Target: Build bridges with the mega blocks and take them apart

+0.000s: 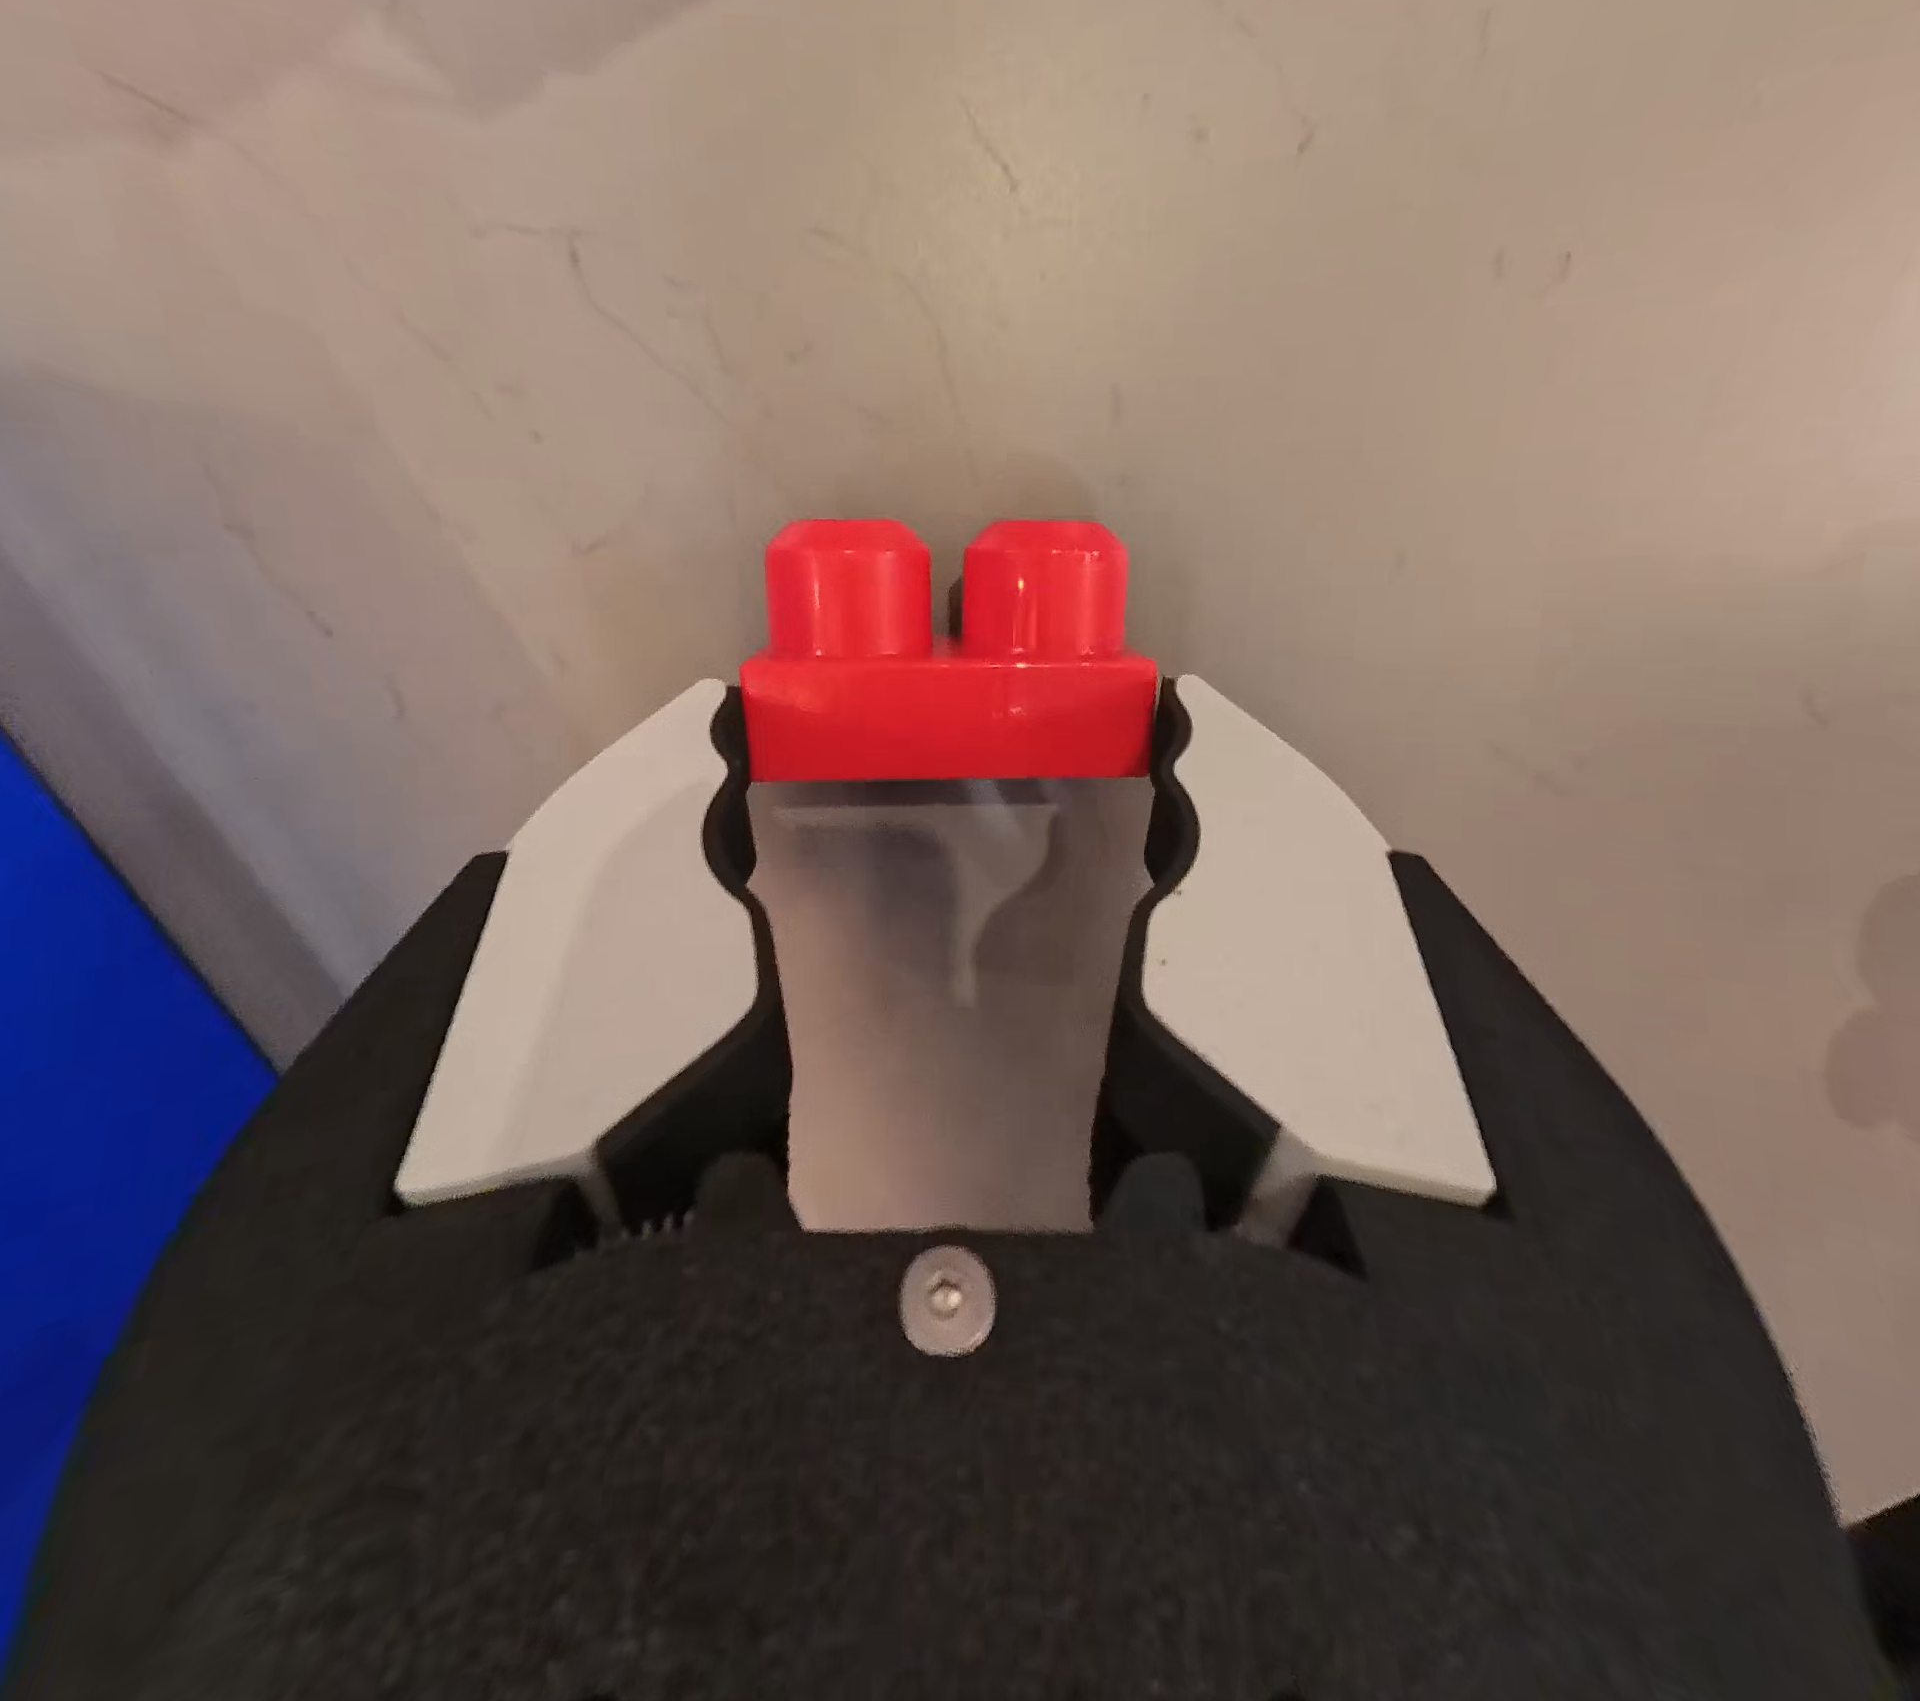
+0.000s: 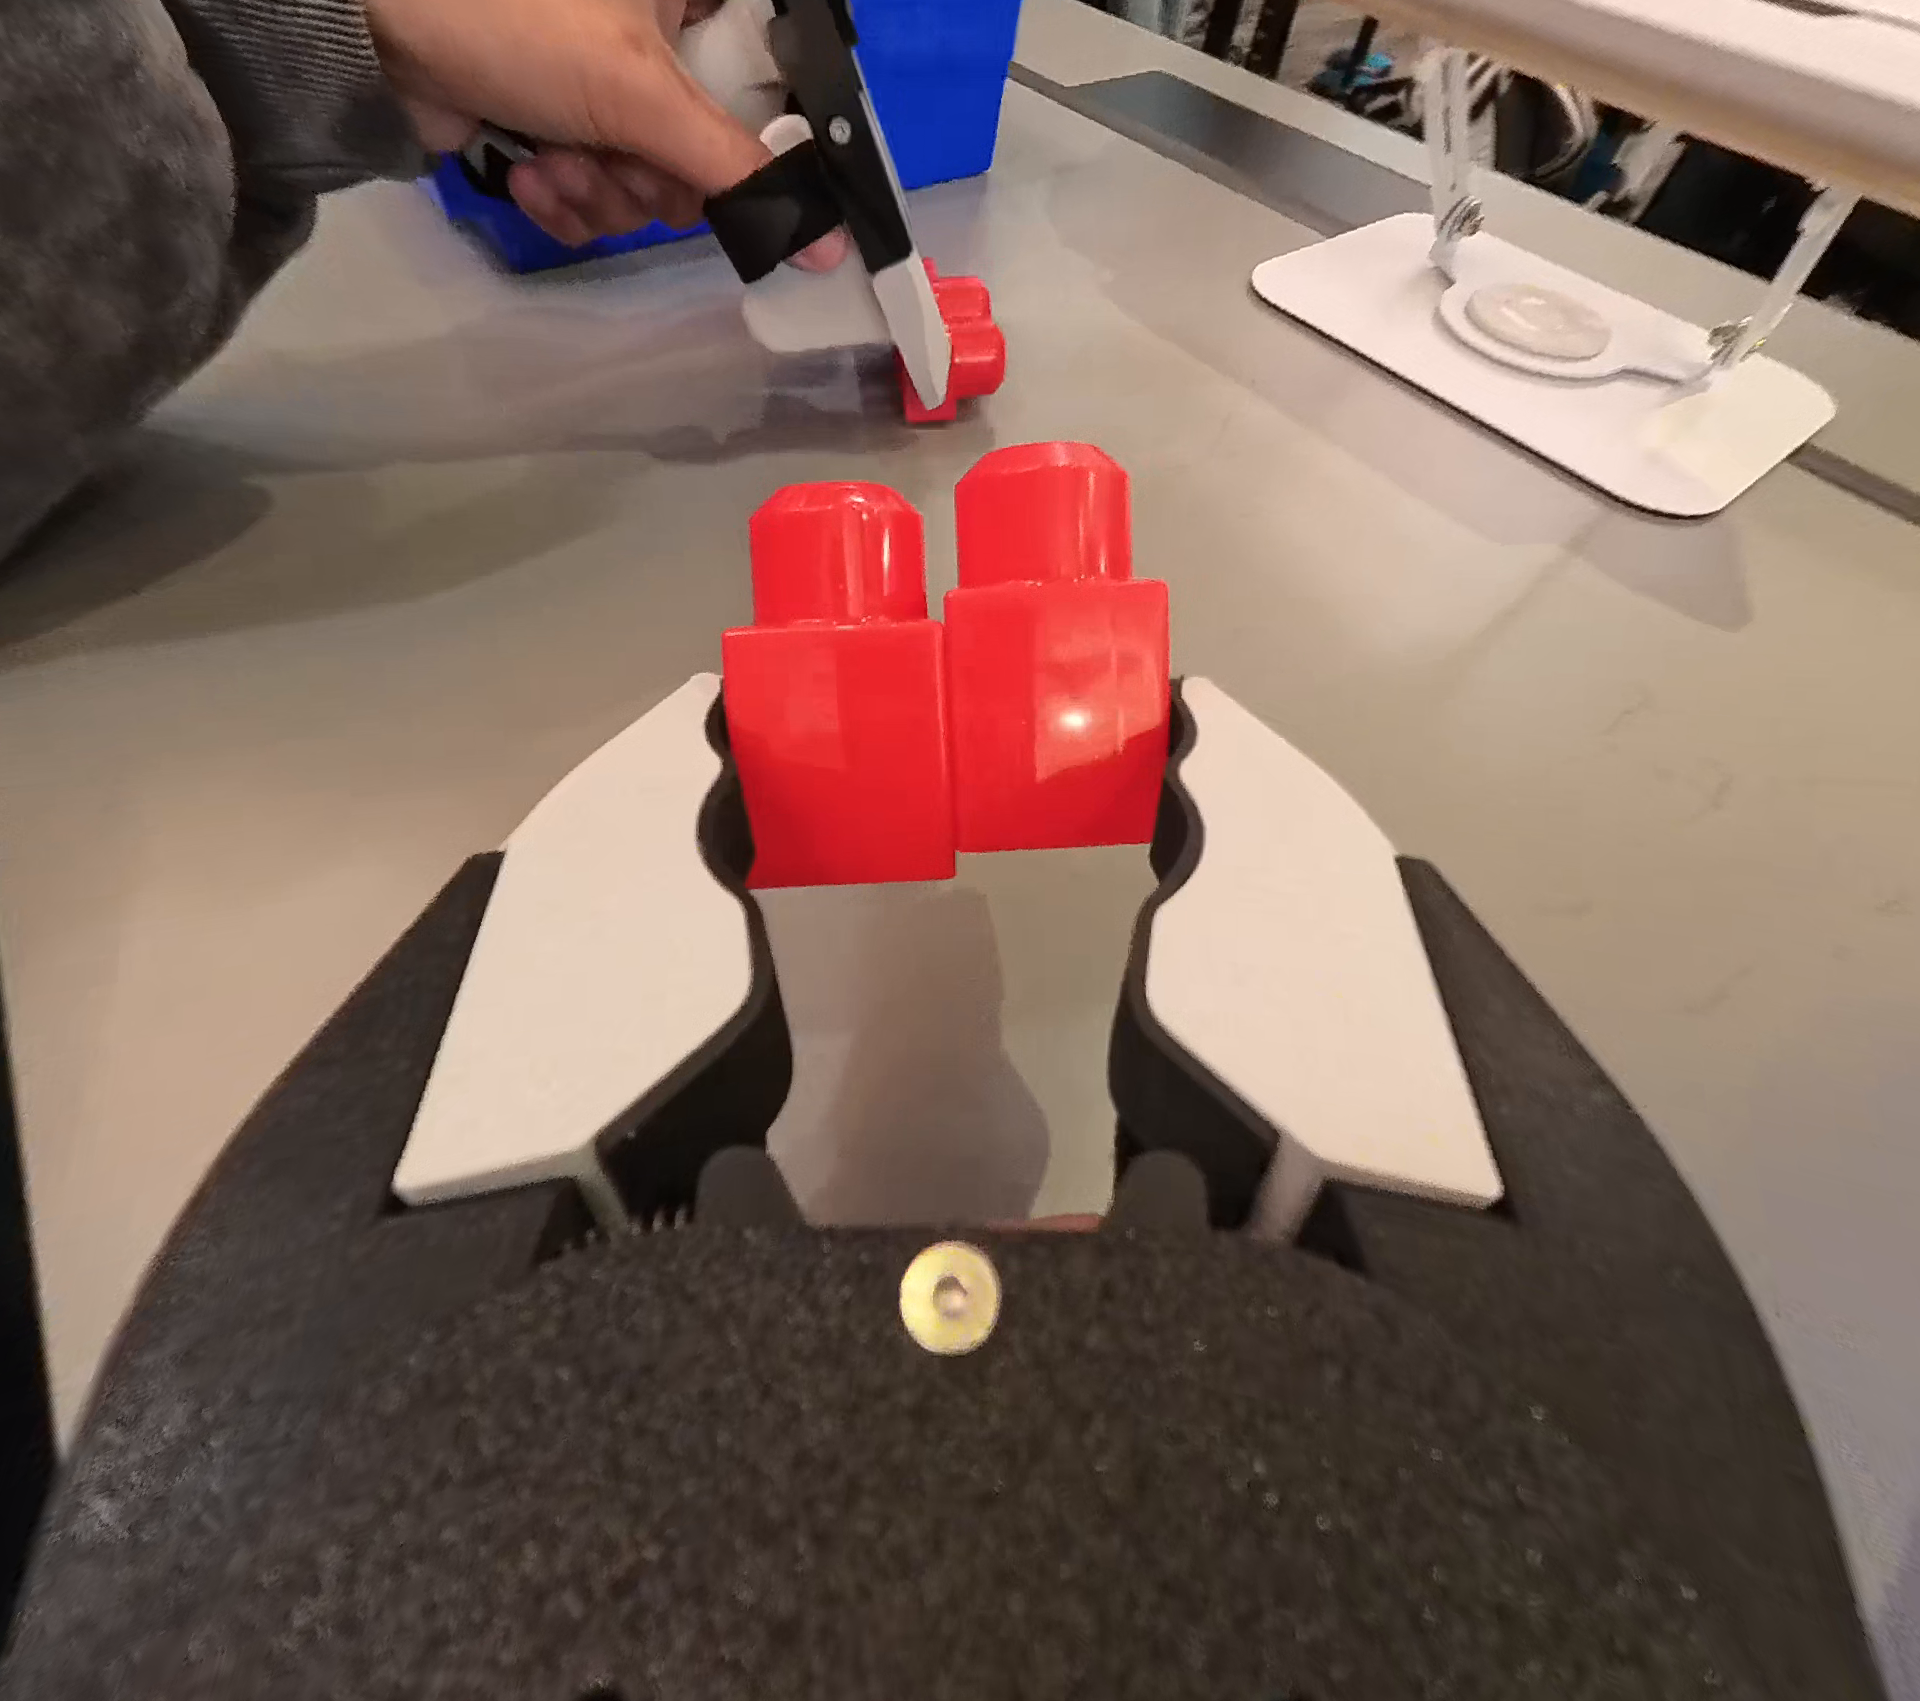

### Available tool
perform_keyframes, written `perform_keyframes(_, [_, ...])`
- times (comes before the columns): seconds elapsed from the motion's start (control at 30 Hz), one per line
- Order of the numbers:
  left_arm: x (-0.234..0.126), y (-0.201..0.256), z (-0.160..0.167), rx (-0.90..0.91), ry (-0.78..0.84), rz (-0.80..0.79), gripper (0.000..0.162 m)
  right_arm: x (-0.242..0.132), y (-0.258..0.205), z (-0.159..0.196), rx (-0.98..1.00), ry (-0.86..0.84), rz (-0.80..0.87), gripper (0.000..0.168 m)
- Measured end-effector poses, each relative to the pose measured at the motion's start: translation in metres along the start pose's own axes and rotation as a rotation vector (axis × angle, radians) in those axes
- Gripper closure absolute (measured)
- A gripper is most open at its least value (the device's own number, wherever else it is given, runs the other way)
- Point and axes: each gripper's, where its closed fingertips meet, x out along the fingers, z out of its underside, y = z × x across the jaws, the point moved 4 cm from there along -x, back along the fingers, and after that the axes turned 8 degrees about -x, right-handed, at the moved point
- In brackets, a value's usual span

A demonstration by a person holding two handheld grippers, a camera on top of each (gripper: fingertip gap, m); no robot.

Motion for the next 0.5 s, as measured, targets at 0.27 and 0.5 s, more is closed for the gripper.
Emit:
perform_keyframes(0.27, [-0.142,0.096,-0.013,0.086,0.754,1.156,0.088,0.010,-0.003,-0.035,0.365,0.228,-0.303,0.092])
perform_keyframes(0.5, [-0.171,0.126,0.013,0.139,0.957,1.493,0.088,0.007,-0.024,-0.076,0.288,0.385,-0.353,0.092])
